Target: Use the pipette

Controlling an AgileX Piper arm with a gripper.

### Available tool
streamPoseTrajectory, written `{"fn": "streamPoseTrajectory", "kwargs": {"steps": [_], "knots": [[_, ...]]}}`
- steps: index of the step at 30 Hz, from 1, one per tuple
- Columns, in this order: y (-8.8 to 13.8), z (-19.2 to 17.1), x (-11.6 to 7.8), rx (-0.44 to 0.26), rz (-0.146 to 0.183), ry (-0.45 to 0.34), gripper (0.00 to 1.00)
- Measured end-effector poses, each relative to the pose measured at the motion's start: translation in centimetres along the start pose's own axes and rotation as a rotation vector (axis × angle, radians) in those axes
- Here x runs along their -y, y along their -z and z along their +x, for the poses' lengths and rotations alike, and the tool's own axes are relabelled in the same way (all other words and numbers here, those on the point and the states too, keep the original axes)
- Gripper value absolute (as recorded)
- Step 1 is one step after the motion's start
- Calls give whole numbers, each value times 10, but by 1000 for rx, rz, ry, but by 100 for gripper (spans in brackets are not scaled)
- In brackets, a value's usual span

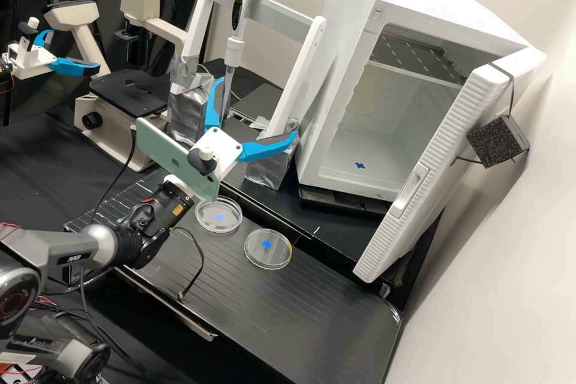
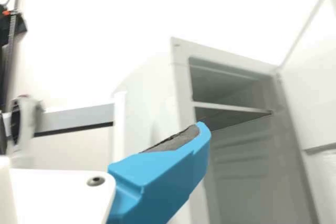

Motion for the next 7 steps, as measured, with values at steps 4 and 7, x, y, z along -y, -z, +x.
{"fn": "streamPoseTrajectory", "kwargs": {"steps": [4, 7], "knots": [[1, -4, 6, -17, -7, 47, 100], [2, -6, 10, -24, -1, 70, 100]]}}
